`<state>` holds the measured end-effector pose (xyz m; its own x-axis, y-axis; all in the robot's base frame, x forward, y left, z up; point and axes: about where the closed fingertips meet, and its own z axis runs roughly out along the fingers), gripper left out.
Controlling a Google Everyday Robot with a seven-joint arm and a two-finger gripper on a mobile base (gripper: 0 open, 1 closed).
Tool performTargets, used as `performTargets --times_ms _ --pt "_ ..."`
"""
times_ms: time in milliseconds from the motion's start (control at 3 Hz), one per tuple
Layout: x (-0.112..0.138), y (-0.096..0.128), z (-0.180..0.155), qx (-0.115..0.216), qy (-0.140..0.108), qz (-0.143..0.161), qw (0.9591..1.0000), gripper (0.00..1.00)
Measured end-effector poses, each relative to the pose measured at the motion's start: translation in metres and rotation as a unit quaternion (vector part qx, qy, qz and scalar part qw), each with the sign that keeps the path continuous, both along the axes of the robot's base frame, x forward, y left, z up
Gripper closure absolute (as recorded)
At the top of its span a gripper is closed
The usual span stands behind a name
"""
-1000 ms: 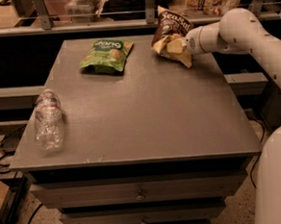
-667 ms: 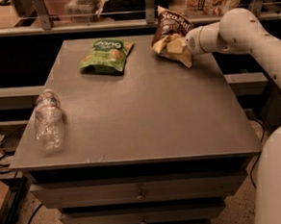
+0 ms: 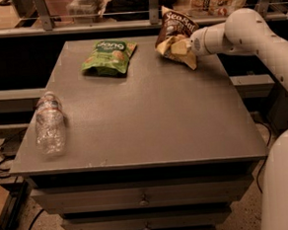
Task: Move brown chip bag near water bottle
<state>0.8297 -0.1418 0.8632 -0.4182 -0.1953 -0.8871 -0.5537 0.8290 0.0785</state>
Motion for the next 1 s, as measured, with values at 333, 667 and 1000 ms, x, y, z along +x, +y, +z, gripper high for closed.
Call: performTargets --times_ms 333,667,1000 --pt "0.0000 0.0000 0.0000 0.000 0.000 0.000 1.0000 1.00" --pt "0.0000 0.0001 0.0000 0.000 0.000 0.000 1.0000 0.81" --pt "0.0000 0.0002 0.0001 0.000 0.000 0.000 1.0000 0.50"
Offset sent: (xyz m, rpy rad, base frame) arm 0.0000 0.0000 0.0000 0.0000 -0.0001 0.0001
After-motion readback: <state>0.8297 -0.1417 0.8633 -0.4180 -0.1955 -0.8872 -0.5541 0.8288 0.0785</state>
